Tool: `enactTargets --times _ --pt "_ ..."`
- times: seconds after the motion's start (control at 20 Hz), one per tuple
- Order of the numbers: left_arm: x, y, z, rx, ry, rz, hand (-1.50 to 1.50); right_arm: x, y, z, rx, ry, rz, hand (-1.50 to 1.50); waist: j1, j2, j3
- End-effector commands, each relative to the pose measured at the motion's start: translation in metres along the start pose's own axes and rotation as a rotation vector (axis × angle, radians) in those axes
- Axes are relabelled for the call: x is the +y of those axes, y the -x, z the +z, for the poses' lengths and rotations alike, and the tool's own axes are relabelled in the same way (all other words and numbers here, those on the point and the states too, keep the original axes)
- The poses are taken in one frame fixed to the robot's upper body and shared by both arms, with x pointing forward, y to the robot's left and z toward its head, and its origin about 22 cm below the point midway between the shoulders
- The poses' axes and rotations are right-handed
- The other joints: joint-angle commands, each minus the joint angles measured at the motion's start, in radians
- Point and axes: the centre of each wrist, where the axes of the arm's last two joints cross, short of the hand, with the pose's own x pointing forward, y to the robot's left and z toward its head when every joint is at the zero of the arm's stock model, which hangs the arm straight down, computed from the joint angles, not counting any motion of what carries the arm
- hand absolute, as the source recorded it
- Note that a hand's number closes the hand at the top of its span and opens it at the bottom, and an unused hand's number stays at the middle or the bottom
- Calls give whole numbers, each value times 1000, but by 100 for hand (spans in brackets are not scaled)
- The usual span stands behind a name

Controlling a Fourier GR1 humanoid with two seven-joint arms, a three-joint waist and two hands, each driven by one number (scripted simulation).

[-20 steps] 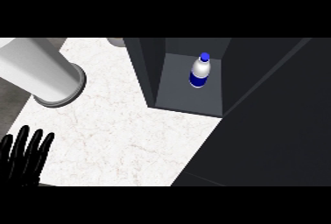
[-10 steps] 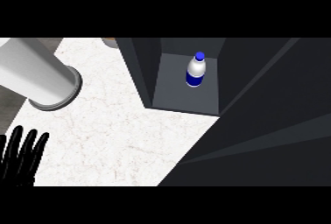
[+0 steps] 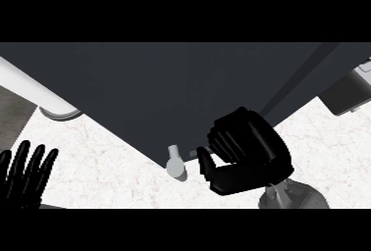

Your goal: Pick up the bottled water, place it into the cabinet and close the cabinet

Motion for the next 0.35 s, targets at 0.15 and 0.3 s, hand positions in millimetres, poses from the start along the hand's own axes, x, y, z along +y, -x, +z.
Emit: enactTargets --times 0.15,0.3 --pt "3 4 -5 -1 13 19 -150 5 -27 -95 -5 100 -16 150 -6 -4 3" --pt "8 -1 -3 13 -17 8 -150 -2 -32 -125 13 120 -46 150 -19 -7 5"
